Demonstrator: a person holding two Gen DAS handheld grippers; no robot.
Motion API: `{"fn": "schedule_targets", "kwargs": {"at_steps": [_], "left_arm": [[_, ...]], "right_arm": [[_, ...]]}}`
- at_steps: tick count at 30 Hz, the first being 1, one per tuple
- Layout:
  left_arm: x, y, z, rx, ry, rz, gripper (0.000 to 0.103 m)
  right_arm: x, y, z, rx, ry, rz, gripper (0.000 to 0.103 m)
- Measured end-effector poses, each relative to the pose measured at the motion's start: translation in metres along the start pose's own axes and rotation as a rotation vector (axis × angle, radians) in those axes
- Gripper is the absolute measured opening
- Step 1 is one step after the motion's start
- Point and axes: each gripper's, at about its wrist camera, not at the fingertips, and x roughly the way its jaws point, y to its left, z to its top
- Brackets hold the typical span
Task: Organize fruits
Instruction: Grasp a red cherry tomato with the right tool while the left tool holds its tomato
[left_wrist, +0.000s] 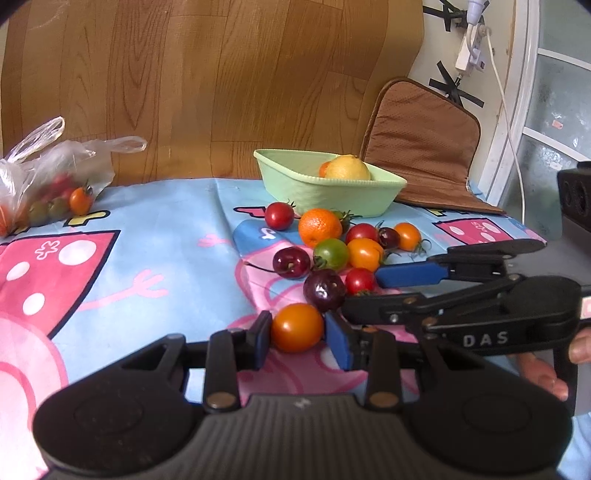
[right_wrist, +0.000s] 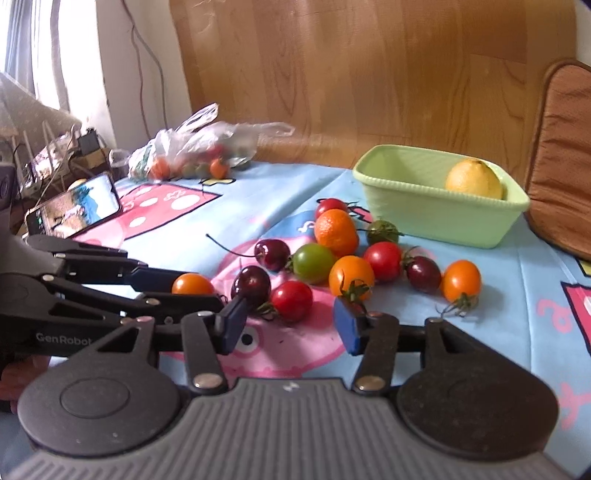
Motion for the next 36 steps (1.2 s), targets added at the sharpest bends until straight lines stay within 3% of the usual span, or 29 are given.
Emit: {"fn": "schedule_targets", "kwargs": {"at_steps": [6,9,22,30,36], "left_arm": [[0.001,0.002,0.001,-0.004,0.000,0.000,0.033],[0.001,0.000,0.001,0.001,0.000,0.005,0.033],[0.001,0.001,0.001,0.001,0.000,0.004,0.033],[-0.007,-0.003,-0.004,0.008,-0.007,0.017,0.032],[-0.024,-0.018,-0.018,0.019,-0.013,-0.016,0.031]], "right_arm": [[0.005,-0.001,0.001,-0.019,0.014,0.011,0.052],[0.005,0.001,0.001,-0.036,0.014,0.011,0.036],[-0.023,0.003,-0.018,-0.047,-0.001,-0.022,0.036],[-0.044,-0.009,-0.033,0.008,-0.021,-0.108,0.036],[-0.059,-0.013,-0.044,0.015,-0.033,-0.141,0.036]]}}
